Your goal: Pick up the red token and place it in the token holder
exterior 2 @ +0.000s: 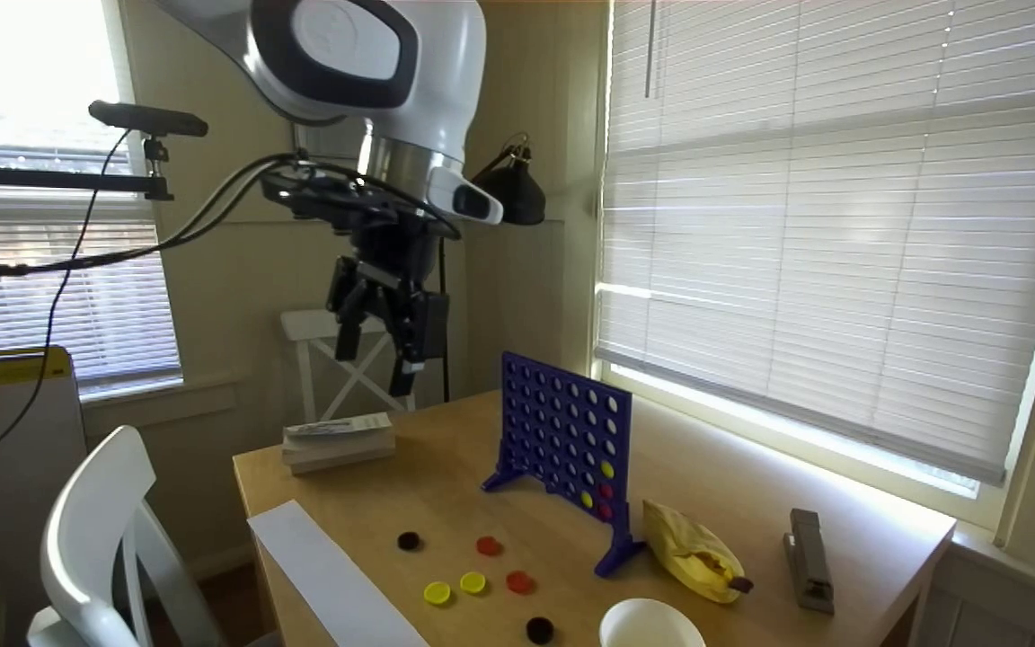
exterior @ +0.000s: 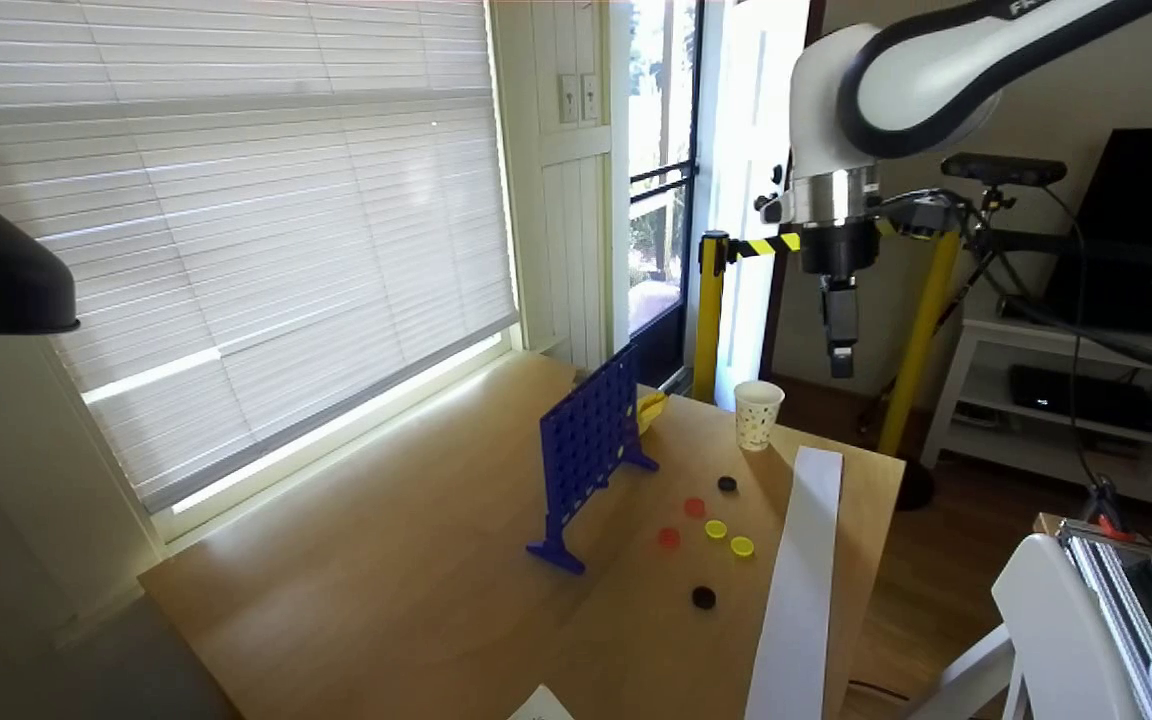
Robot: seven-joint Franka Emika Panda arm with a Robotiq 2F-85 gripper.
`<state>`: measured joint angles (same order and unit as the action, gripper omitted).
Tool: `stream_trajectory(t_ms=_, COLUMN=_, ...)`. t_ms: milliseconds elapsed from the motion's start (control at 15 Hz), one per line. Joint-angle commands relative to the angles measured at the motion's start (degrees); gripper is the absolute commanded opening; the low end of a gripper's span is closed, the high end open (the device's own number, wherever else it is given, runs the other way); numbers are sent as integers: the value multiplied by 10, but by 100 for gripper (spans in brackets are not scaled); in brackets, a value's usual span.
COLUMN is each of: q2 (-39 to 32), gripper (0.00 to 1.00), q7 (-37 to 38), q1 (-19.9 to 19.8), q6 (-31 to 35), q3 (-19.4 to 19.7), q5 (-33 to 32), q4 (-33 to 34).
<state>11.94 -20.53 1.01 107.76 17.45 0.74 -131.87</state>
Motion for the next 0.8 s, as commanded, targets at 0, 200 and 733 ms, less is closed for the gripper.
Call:
stream_trajectory(t_ms=0, q2=-147, gripper=100, q7=44, q1=20, q6=-2, q3=-4, q5=34, q4=111)
stream_trajectory(t_ms=200, q2=-245, gripper=100, q7=111, q1=-23, q6=40, q3=-61, q5=48, q4=168)
stream_trajectory(t_ms=733, q2=-355, gripper=100, q7=166, q1=-49, q6=88, q3=-109, q5=26, q4=215)
